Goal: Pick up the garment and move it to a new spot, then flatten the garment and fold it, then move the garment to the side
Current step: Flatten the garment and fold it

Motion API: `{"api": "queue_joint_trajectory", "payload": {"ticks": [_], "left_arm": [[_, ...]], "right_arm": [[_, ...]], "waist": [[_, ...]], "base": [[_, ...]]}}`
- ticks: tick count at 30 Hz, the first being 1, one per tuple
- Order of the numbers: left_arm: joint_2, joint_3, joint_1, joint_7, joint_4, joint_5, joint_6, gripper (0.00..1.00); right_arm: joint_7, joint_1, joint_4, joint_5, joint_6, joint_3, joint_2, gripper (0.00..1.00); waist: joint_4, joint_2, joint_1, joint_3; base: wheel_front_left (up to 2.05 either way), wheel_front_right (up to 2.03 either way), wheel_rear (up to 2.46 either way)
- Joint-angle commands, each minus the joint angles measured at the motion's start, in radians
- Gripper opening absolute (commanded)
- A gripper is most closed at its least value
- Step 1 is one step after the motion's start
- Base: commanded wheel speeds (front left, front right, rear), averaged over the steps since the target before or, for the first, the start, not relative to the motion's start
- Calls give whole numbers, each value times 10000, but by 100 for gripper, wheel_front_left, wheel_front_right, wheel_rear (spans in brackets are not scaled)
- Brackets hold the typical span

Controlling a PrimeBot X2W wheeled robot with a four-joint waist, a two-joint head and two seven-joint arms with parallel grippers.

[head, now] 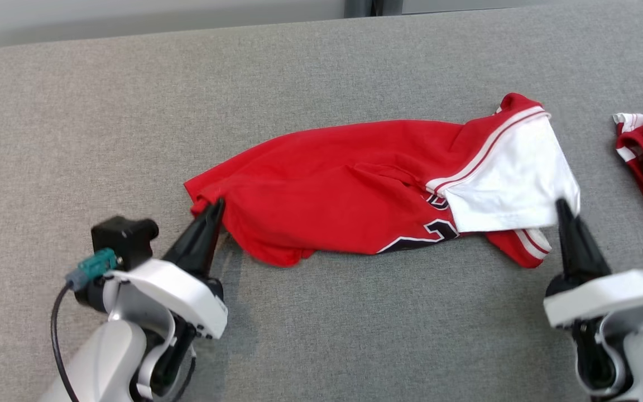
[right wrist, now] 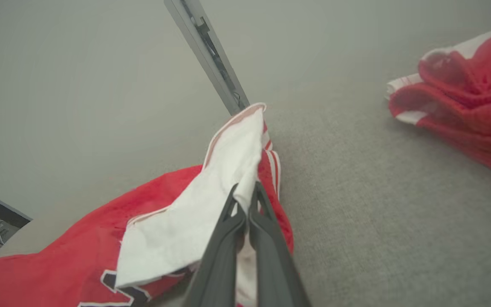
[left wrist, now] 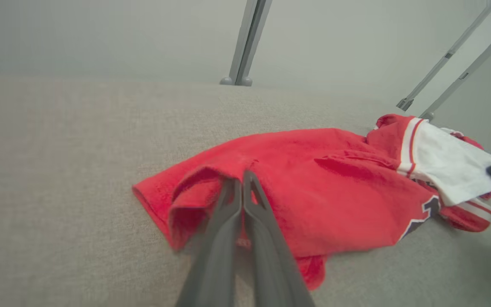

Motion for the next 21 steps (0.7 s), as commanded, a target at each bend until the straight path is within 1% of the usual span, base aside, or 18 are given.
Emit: {"api": "queue_joint_trajectory", "payload": {"ticks": [1, 5, 9, 10, 11, 12, 13, 14, 17, 21], "left_arm": [[-35, 13, 210, -115, 190, -111, -63, 0], [-170, -23, 638, -348, 598, -232, -19, 0], [-107, -32, 859, -500, 760, -186, 58, 0], [-101, -63, 896, -504, 779, -142, 98, 25], [-100, -64, 915, -512, 774, -120, 125, 65], [-78, -72, 925, -549, 752, -59, 194, 100], [-73, -70, 950, -596, 729, 4, 264, 100], [-65, -48, 985, -697, 676, 83, 364, 100], [24, 79, 1136, -1073, 504, 374, 776, 100], [98, 433, 1314, -1816, 62, 750, 1363, 100]], "right_arm": [[-204, 238, 301, 113, 0, 53, 10, 0], [-675, 538, 983, 271, 0, 261, 53, 0], [-963, 453, 1310, 332, 0, 553, -42, 0], [-1017, 428, 1345, 338, 0, 586, -77, 0], [-1072, 401, 1358, 347, 0, 609, -100, 25], [-1112, 401, 1387, 176, 0, 643, -201, 46], [-1168, 416, 1393, 14, 0, 653, -294, 76], [-1208, 449, 1345, -28, 0, 613, -279, 100], [-1310, 634, 1098, -615, 0, 298, -438, 100], [-1391, 874, 269, -1580, 0, -287, -447, 100]], "waist": [[-1, 0, 0, 26], [-38, 0, 0, 79], [-99, 0, 0, 34], [-83, 0, 0, 2], [-71, 0, 0, -25], [-56, 0, 0, -60], [-35, 0, 0, -105], [-17, 0, 0, -149], [46, 0, 0, -282], [121, 0, 0, -465]], "base": [[0, 0, 0], [0, 0, 0], [0, 0, 0], [0, 0, 0], [0, 0, 0], [0, 0, 0], [0, 0, 0], [0, 0, 0], [0, 0, 0], [0, 0, 0]]}}
